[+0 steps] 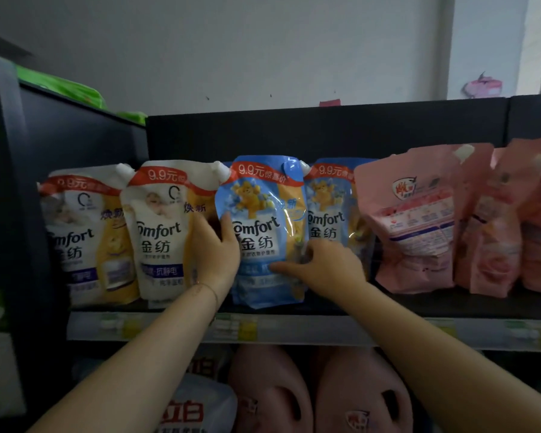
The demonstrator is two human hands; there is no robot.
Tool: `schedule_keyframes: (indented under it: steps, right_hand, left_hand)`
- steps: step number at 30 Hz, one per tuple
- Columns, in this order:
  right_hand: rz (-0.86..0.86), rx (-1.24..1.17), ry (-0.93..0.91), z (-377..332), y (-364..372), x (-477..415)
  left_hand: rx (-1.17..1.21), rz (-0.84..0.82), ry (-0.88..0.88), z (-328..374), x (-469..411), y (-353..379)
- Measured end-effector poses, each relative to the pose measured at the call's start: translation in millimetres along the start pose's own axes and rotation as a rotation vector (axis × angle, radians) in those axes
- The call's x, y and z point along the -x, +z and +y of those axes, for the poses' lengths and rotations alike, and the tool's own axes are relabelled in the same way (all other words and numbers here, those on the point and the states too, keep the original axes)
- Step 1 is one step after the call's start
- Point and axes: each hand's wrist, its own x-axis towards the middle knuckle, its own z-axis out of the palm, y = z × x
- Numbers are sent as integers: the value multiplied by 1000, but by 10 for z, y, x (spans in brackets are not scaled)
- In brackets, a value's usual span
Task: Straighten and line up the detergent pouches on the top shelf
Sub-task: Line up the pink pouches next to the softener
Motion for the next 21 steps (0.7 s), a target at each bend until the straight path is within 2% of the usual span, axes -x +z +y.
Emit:
schedule_keyframes:
  steps: [3, 5, 7, 9, 14, 18, 21]
  right_hand:
    - [-160, -309, 243, 32, 59, -12]
    - [-246, -520, 271, -24, 111, 1]
    - [-250, -565, 253, -86, 136, 13]
    - [-218, -597, 258, -137, 169, 20]
    - [-185, -617, 263, -368, 369, 53]
    - [-194, -613, 281, -456, 384, 37]
    - [-258, -534, 248, -390, 291, 71]
  left_hand:
    - [94, -82, 40, -81, 162, -84]
    - [106, -314, 64, -149, 296, -124]
    - [70, -564, 129, -261, 369, -140]
    - [6, -651, 174, -364, 356, -177]
    - [-220, -434, 299, -542, 233, -278]
    - [-274, -266, 359, -616, 277, -279]
    - [-204, -151, 406, -596, 349, -330]
